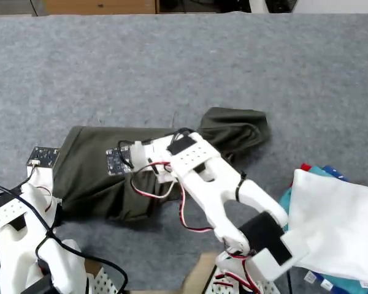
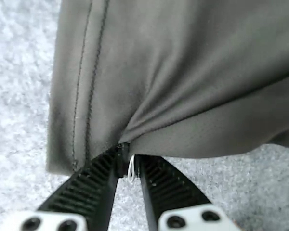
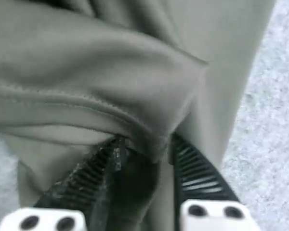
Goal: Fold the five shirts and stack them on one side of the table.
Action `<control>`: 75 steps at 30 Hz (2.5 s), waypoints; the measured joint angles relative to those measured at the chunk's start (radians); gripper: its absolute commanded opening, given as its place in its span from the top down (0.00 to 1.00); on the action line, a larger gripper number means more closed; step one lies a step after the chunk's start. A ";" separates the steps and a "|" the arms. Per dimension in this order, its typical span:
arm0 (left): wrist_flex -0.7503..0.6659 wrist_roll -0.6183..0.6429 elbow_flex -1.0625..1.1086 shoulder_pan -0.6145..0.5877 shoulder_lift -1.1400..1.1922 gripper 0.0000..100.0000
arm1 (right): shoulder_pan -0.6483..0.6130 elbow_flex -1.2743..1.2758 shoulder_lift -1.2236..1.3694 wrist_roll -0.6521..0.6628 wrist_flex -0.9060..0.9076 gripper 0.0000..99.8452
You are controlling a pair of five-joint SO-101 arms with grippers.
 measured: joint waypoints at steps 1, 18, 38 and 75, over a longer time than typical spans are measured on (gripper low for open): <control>0.000 0.000 0.000 0.000 0.000 0.98 | 0.000 -0.014 0.005 -0.008 0.000 0.96; 0.000 -0.031 0.000 0.000 0.000 0.98 | 0.000 -0.049 -0.043 -0.015 0.100 0.86; 0.000 -0.031 0.000 0.000 0.000 0.98 | -0.011 -0.049 -0.043 -0.052 0.137 0.86; 0.000 -0.031 0.000 0.000 0.000 0.98 | -0.034 -0.066 -0.046 -0.167 0.114 1.00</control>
